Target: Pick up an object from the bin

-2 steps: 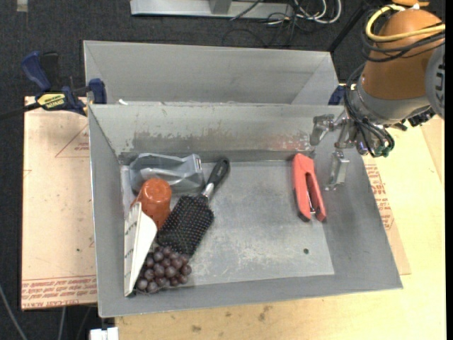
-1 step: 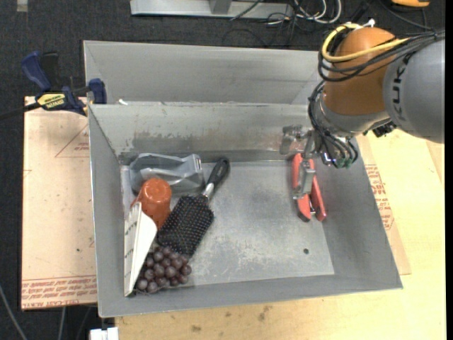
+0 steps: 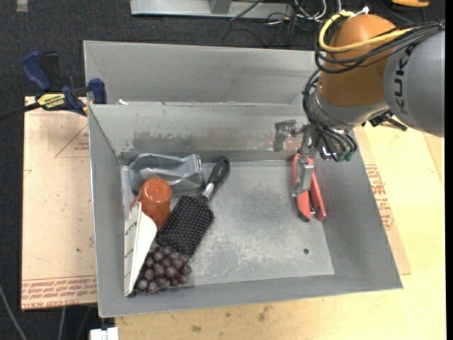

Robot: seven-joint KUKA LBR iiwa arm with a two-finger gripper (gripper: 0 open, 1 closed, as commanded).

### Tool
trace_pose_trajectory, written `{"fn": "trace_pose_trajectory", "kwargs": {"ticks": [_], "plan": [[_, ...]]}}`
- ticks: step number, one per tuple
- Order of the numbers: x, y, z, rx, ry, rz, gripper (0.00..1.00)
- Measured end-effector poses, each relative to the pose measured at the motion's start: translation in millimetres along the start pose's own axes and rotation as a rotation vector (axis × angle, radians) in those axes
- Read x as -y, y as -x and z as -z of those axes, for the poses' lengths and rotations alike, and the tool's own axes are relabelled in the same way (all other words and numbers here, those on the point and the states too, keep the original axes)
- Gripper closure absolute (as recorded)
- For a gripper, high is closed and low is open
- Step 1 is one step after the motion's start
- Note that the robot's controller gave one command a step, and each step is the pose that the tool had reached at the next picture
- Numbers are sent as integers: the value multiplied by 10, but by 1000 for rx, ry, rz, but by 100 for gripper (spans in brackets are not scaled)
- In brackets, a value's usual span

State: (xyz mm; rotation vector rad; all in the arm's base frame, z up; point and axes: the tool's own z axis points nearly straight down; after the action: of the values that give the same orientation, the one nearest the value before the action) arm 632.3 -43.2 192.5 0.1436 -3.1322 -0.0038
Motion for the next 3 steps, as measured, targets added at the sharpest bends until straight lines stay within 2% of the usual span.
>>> {"fn": "trace_pose_trajectory", "kwargs": {"ticks": [1,2,3], "plan": [[-194,-154,-236,19,-3,-91,0],[-312,-117,-687,8,-1,-124,0],[-594,-51,-956,8,-2,120,0]]}}
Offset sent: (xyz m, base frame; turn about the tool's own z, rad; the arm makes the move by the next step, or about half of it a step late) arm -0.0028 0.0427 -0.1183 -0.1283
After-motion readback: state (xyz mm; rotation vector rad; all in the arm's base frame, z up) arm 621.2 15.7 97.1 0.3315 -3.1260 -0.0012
